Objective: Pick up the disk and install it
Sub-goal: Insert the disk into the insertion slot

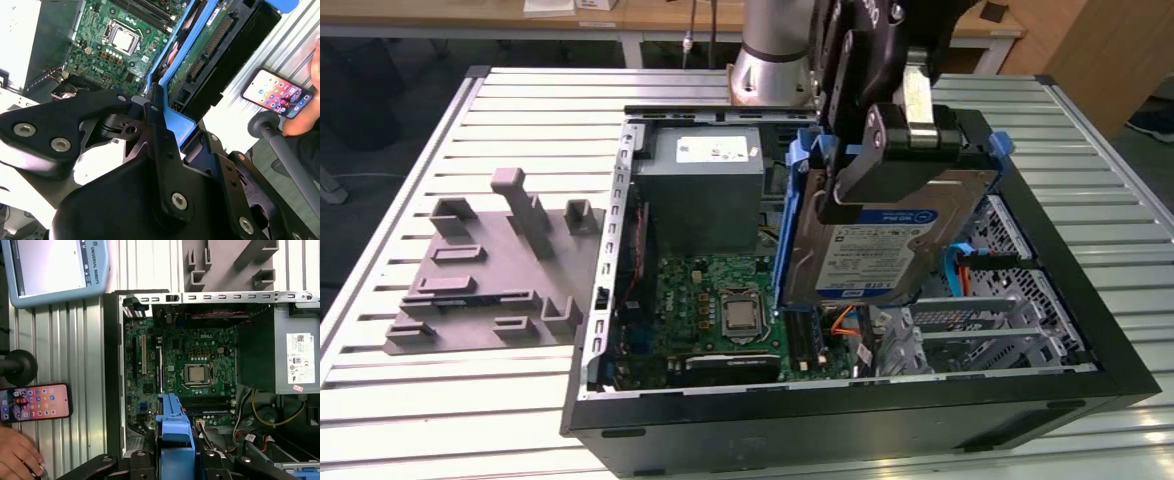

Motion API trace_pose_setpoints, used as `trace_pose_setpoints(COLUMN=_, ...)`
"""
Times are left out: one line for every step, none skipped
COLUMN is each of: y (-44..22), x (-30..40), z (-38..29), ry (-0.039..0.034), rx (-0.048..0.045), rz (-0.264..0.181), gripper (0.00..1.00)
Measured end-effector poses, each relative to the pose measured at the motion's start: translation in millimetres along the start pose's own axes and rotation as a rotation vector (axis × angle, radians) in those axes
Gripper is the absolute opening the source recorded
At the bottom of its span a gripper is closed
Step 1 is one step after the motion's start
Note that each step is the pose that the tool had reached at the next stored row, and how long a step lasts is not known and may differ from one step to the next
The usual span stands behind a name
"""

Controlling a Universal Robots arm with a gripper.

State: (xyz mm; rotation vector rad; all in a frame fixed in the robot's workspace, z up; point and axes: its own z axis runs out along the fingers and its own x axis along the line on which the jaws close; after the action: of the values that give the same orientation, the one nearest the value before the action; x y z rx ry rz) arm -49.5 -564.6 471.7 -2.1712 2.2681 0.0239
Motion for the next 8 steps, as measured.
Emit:
trace_pose_setpoints(y=-2.4, x=0.1, z=0.2, ry=0.0001, rx=0.0, rz=0.0, gripper=0.36)
trace_pose_setpoints(y=-5.1, x=0.1, z=0.4, ry=0.0002, rx=0.0, rz=0.0, gripper=0.36)
trace_pose_setpoints(y=-7.9, x=0.1, z=0.7, ry=0.0002, rx=0.0, rz=0.0, gripper=0.36)
trace_pose_setpoints(y=-10.5, x=0.1, z=1.2, ry=0.0, rx=0.0, rz=0.0, gripper=0.36)
trace_pose_setpoints(y=-13.2, x=0.1, z=1.6, ry=0.0001, rx=0.0, rz=0.0, gripper=0.36)
trace_pose_setpoints(y=-15.9, x=0.0, z=1.9, ry=0.0002, rx=0.0, rz=0.0, gripper=0.36)
trace_pose_setpoints(y=-18.6, x=0.0, z=2.1, ry=0.0002, rx=0.0, rz=0.001, gripper=0.36)
trace_pose_setpoints(y=-20.7, x=-0.1, z=2.4, ry=0.0001, rx=0.0, rz=0.001, gripper=0.36)
